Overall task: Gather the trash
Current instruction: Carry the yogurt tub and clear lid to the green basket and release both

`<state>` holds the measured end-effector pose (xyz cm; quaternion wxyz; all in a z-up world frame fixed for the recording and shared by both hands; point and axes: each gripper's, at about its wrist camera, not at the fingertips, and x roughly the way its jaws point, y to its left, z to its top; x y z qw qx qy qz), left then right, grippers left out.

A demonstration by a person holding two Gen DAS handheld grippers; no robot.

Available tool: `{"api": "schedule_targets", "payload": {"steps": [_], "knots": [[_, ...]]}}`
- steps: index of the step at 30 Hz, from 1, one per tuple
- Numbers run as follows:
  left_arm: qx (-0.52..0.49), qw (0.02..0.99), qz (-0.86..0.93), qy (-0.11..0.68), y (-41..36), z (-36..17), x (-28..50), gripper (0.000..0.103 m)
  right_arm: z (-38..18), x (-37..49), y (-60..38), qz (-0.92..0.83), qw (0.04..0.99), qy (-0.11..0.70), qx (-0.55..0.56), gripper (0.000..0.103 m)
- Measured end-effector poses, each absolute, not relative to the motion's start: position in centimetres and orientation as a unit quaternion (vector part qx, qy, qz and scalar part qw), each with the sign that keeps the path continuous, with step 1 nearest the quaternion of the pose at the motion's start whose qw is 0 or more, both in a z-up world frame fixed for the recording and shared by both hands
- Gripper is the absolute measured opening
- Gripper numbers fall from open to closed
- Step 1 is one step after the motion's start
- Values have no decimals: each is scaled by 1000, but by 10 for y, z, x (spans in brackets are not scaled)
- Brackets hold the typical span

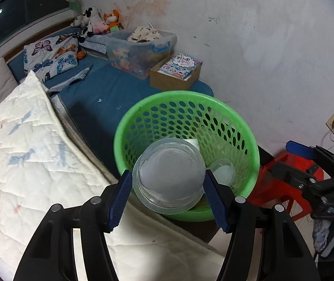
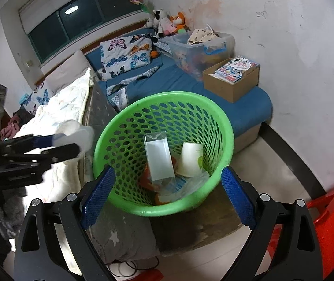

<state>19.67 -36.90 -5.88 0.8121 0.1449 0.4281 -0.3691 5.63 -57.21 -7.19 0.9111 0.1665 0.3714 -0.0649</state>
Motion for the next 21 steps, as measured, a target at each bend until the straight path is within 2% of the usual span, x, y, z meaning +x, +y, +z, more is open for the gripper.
{"api": "schedule_targets", "payload": {"steps": [9, 13, 21], "knots": [[130, 801, -372, 451, -378, -76, 200, 62, -71, 47, -571, -65, 910, 369, 176, 91], [128, 802, -370, 451, -377, -76, 199, 71, -68, 44, -568, -65, 912, 366, 173, 91], [115, 816, -363, 435, -346, -55, 190, 79, -61, 41, -556, -60, 914, 359, 177, 91]]}}
